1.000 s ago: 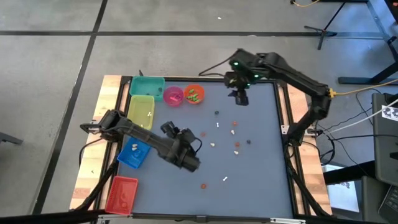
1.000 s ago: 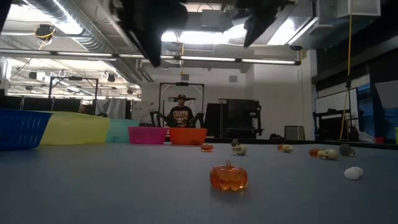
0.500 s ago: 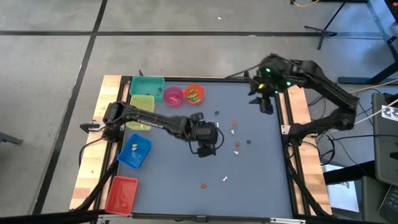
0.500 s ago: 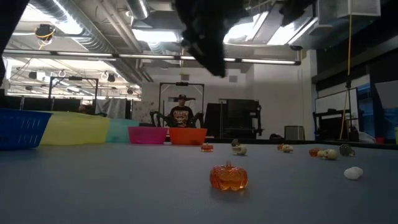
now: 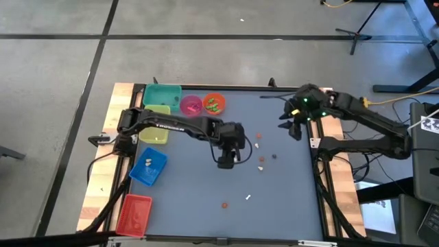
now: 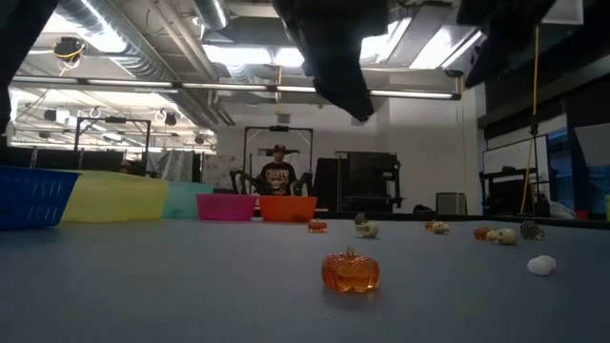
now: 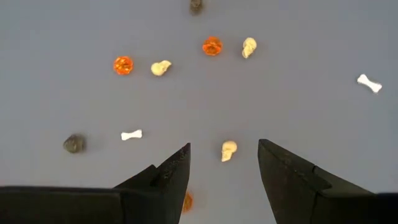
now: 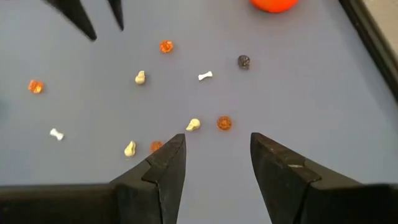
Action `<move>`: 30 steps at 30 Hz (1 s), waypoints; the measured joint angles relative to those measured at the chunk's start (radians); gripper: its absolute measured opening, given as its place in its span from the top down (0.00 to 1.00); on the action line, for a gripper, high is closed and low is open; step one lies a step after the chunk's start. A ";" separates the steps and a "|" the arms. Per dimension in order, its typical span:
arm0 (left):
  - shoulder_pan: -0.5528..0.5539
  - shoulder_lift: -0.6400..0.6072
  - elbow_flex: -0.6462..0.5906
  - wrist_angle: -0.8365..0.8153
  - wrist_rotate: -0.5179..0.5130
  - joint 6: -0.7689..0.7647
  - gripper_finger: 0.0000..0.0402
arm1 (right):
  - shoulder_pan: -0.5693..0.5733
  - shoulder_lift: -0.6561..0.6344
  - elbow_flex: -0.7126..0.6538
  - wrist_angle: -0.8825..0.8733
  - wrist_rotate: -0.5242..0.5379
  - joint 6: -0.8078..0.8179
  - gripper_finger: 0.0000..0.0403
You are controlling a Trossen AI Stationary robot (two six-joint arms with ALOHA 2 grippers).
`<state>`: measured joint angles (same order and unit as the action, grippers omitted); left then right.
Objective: Sort Halloween decoration
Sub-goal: Put the yellow skull toy into the blue bin
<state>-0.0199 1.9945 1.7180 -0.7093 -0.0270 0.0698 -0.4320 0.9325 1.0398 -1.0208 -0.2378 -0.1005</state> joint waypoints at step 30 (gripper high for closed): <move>-0.001 0.273 0.000 0.112 0.048 0.045 0.57 | 0.000 -0.027 -0.348 0.347 -0.017 0.074 0.55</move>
<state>-0.0211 2.2677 1.7176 -0.5969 0.0208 0.1146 -0.4323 0.9051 0.6914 -0.6738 -0.2547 -0.0269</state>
